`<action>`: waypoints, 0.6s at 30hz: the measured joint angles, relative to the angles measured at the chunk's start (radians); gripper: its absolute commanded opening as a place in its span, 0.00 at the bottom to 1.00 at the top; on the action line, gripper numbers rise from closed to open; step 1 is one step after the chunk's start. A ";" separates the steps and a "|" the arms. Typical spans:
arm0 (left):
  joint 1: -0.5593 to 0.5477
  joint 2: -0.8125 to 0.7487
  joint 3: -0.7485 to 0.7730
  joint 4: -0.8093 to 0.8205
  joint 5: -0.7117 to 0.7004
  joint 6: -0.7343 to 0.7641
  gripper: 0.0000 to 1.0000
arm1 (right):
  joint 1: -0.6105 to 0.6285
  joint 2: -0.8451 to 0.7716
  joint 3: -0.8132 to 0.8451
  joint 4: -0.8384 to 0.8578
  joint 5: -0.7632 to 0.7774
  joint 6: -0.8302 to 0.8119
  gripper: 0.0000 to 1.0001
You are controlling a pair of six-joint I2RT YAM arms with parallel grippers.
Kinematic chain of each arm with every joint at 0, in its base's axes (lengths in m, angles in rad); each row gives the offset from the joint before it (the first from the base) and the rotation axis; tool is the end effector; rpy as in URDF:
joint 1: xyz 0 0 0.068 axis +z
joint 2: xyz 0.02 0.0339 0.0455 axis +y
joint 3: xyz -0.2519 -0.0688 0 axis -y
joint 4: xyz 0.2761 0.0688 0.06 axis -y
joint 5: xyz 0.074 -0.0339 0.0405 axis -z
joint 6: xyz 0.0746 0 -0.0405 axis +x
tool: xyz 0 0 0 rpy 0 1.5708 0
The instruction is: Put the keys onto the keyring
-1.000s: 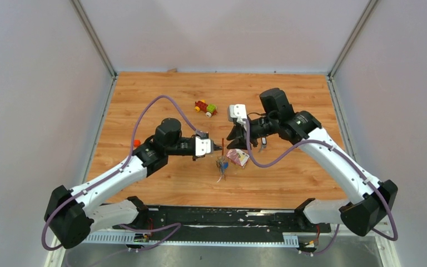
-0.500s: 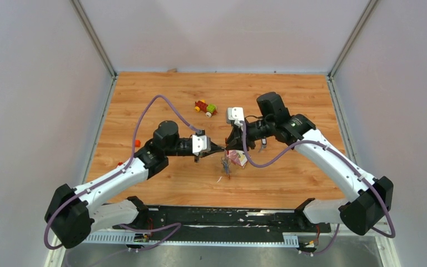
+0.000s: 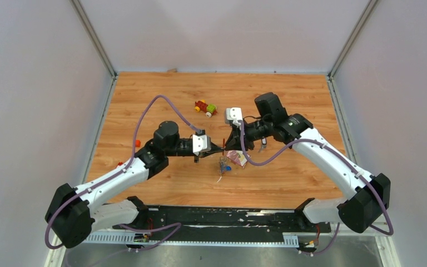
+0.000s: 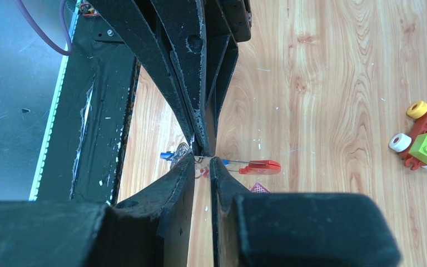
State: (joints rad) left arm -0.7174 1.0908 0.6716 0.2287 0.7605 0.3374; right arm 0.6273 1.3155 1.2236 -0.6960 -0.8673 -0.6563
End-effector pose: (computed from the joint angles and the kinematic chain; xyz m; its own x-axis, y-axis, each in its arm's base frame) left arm 0.1968 -0.2399 0.2551 0.1919 0.1509 -0.9698 0.9779 0.0541 0.2019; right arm 0.2282 0.2357 0.3050 0.0427 -0.4566 -0.8887 -0.9960 -0.0891 -0.0021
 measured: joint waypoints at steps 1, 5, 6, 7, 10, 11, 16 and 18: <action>0.000 0.000 -0.001 0.000 0.000 0.000 0.00 | 0.000 0.002 0.000 -0.001 -0.002 0.000 0.18; 0.000 0.002 -0.006 0.000 -0.001 0.000 0.00 | 0.000 0.008 0.000 -0.003 -0.006 -0.006 0.19; 0.000 0.002 -0.006 0.000 0.000 0.000 0.00 | 0.000 0.008 0.000 -0.004 -0.007 -0.008 0.20; 0.000 0.002 -0.006 0.000 0.000 0.000 0.00 | 0.000 0.008 0.000 -0.004 -0.008 -0.011 0.22; 0.000 0.002 -0.006 0.003 0.000 0.000 0.00 | 0.001 0.009 0.000 -0.006 -0.013 -0.021 0.24; 0.000 0.002 -0.006 0.010 0.000 0.000 0.00 | 0.002 0.009 0.000 -0.006 -0.016 -0.025 0.25; 0.000 0.002 -0.006 0.027 0.000 0.000 0.00 | 0.006 0.009 0.000 -0.014 -0.025 -0.045 0.25; 0.000 0.002 -0.006 0.027 0.000 0.000 0.00 | 0.006 0.009 0.000 -0.017 -0.024 -0.053 0.24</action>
State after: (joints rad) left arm -0.7174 1.0924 0.6659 0.2562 0.7609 0.3374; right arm 0.6338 1.3247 1.2240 -0.7132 -0.8913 -0.7090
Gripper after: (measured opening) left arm 0.007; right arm 0.253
